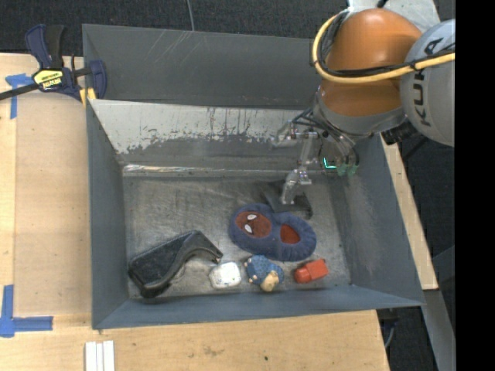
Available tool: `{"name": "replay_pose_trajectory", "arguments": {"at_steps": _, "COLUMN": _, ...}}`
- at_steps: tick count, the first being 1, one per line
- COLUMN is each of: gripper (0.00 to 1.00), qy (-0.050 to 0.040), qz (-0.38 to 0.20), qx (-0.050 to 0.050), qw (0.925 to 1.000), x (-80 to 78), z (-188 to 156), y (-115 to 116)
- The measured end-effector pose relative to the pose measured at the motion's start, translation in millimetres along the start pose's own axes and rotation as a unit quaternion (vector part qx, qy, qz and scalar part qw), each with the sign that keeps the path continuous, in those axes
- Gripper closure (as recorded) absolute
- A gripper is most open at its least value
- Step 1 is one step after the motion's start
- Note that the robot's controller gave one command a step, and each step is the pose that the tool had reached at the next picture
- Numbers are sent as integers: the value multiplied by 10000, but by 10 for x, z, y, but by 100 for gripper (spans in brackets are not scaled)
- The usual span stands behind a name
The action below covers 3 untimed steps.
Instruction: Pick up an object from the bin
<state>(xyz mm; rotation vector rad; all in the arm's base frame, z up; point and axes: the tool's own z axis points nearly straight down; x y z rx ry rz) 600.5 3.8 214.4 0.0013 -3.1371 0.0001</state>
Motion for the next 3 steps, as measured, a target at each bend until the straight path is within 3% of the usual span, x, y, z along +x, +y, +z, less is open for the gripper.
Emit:
{"name": "replay_pose_trajectory", "arguments": {"at_steps": 1, "gripper": 0, "qy": -79, "qz": -1178, "qx": -3, "qw": 9930, "x": -30, "z": 1274, "y": -122}}
{"name": "replay_pose_trajectory", "arguments": {"at_steps": 2, "gripper": 100, "qy": -34, "qz": -1174, "qx": 4, "qw": 9931, "x": -14, "z": 1290, "y": -139}}
{"name": "replay_pose_trajectory", "arguments": {"at_steps": 3, "gripper": 100, "qy": -76, "qz": -2868, "qx": 21, "qw": 9580, "x": -41, "z": -175, "y": -158}}
